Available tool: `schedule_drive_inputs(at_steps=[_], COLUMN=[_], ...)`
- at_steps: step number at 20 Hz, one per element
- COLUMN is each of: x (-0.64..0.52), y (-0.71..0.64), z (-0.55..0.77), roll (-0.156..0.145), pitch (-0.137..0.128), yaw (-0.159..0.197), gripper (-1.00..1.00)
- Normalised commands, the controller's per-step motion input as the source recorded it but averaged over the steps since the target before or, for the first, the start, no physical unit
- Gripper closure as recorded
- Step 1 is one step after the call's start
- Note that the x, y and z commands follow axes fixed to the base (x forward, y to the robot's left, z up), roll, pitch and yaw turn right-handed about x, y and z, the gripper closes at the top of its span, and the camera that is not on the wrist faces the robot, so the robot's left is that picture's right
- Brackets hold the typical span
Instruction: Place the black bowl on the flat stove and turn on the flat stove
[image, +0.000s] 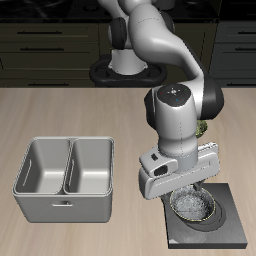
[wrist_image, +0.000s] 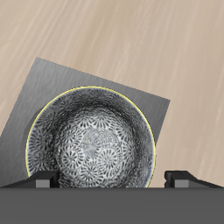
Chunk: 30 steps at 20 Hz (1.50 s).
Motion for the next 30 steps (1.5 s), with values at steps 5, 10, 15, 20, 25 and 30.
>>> schedule_drive_inputs(at_steps=[5,10,15,20,25,30], x=[-0.19,-0.40,-0.34,-0.36,-0.38,-0.25], y=[0.09,0.12,0.03,0.04,-0.08,-0.07], z=[0.11,0.13,0.19,0.16,0.06,-0.04], roll=[0.040,-0.010,-0.021,-0.005,-0.037,-0.025], pitch=[-0.015,-0.006,-0.007,0.000,0.001,0.021], yaw=[-0.036,-0.086,-0.114,-0.129,-0.121,-0.095], gripper=[-1.00,-1.00,-1.00,-1.00,-1.00,-1.00])
